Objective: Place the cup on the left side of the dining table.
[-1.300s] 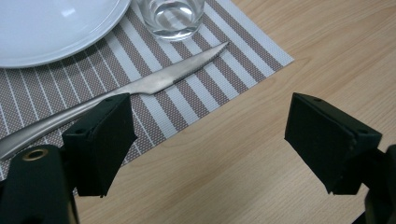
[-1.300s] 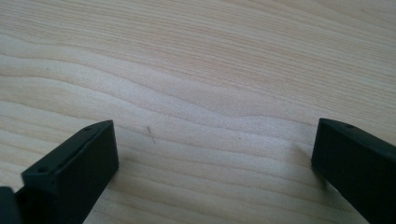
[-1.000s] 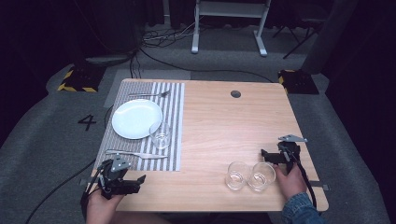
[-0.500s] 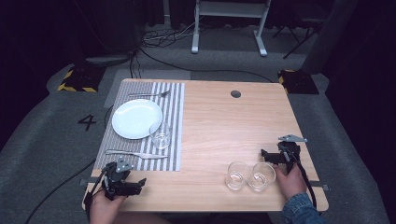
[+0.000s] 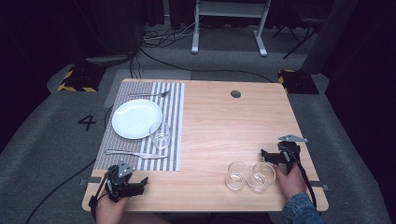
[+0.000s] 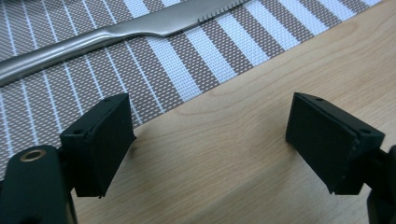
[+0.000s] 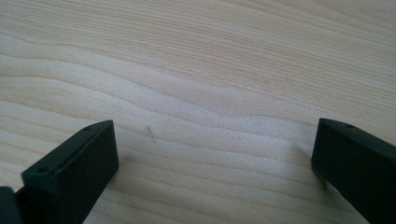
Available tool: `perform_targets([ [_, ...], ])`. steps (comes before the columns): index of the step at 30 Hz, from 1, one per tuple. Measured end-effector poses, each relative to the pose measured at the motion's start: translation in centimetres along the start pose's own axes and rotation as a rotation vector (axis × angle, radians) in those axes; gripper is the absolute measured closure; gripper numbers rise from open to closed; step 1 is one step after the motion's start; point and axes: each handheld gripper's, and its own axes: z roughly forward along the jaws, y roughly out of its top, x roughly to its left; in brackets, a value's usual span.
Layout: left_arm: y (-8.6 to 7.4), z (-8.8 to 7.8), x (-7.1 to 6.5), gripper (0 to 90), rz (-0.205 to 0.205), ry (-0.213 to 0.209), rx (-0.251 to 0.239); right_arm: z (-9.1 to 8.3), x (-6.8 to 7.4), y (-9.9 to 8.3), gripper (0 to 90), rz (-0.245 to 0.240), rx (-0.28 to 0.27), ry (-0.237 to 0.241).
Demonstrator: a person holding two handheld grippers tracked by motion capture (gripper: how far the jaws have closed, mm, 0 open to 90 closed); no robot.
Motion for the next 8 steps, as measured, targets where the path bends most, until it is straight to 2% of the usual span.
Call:
perform_targets([
  [1, -0.17, 0.18, 0.12, 15.0, -0.009, -0.014, -0.019, 0.00, 0.00, 0.00, 0.8, 0.000, 0.000, 0.000],
  [2, -0.18, 0.23, 0.17, 14.5, -0.022, -0.024, -0.019, 0.00, 0.00, 0.00, 0.8, 0.000, 0.000, 0.000],
  [8, -0.09, 0.32, 0.29, 11.1, -0.016, -0.025, -0.012, 0.00, 0.00, 0.00, 0.8, 0.000, 0.000, 0.000],
])
